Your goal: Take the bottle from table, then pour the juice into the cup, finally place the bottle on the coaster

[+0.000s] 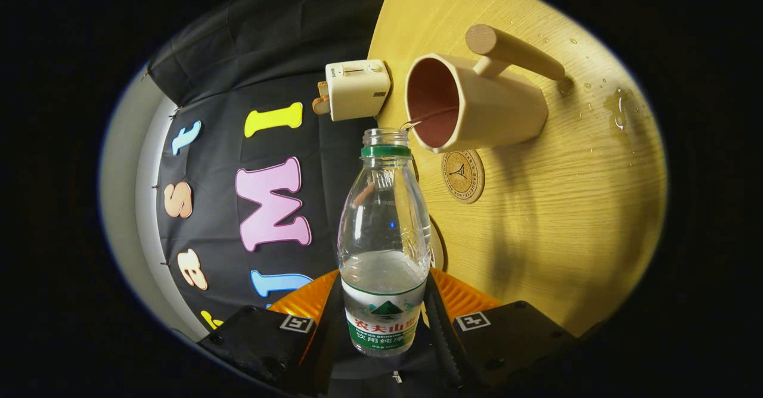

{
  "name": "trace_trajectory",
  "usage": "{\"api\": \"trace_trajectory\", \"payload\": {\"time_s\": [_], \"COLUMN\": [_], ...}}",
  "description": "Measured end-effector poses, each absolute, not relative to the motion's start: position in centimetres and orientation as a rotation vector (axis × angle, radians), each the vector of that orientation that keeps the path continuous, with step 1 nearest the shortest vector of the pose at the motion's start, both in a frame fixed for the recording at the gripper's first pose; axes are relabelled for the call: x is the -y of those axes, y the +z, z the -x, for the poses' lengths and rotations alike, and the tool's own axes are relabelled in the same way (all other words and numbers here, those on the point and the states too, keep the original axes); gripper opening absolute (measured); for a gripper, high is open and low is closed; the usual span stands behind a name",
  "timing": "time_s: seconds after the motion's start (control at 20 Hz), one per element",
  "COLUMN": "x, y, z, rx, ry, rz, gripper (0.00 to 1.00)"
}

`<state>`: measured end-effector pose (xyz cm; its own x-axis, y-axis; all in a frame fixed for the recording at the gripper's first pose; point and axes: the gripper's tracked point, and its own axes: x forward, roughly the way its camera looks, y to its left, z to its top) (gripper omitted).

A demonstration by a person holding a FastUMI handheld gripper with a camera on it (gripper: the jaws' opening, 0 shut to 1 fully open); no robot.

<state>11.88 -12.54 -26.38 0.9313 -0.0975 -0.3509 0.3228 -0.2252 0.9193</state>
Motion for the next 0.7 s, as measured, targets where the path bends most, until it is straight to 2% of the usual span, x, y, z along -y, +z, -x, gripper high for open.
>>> {"api": "trace_trajectory", "payload": {"time_s": [0.7], "x": [12.5], "y": [-25.4], "z": [-12.9], "rx": [-0.114], "ry": [-0.402], "rz": [-1.848], "gripper": [0.71]}}
